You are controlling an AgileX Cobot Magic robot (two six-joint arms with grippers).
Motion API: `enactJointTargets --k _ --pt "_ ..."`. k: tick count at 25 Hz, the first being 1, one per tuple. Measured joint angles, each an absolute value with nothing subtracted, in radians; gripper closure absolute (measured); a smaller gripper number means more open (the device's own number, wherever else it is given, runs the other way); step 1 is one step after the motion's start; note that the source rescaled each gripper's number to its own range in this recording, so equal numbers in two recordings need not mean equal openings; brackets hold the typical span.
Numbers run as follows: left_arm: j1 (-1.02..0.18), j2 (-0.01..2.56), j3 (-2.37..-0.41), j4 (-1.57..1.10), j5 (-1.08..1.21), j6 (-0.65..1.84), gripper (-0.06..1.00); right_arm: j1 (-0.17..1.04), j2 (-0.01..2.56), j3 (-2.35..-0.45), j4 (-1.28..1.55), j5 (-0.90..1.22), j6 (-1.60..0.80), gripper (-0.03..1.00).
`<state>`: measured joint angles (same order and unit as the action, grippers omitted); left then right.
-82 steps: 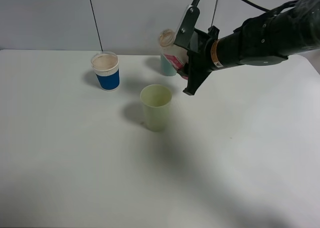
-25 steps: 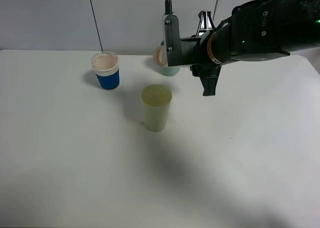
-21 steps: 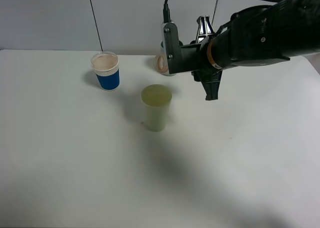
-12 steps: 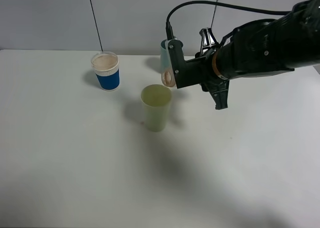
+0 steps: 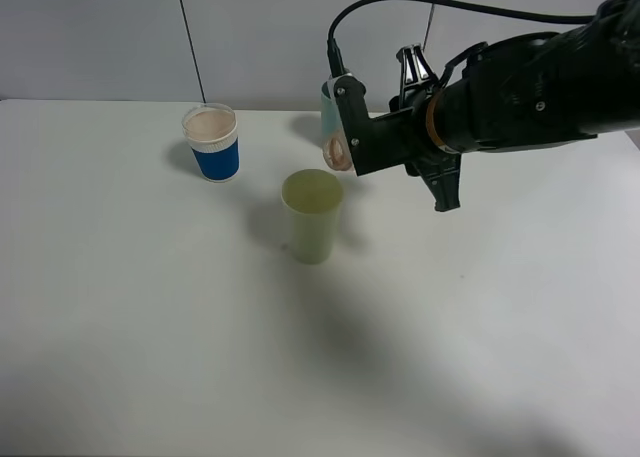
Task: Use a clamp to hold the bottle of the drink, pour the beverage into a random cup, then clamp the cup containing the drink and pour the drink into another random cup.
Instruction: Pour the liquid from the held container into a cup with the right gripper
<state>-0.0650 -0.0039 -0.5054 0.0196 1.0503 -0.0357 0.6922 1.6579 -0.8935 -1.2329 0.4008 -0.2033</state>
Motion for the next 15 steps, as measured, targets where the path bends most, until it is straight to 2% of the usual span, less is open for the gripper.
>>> enactJointTargets --k 15 --pt "-0.065 -0.004 -0.505 0.020 1.050 -0.036 -0.06 0.704 1.657 -0.894 -1.315 0.430 -0.212 0.97"
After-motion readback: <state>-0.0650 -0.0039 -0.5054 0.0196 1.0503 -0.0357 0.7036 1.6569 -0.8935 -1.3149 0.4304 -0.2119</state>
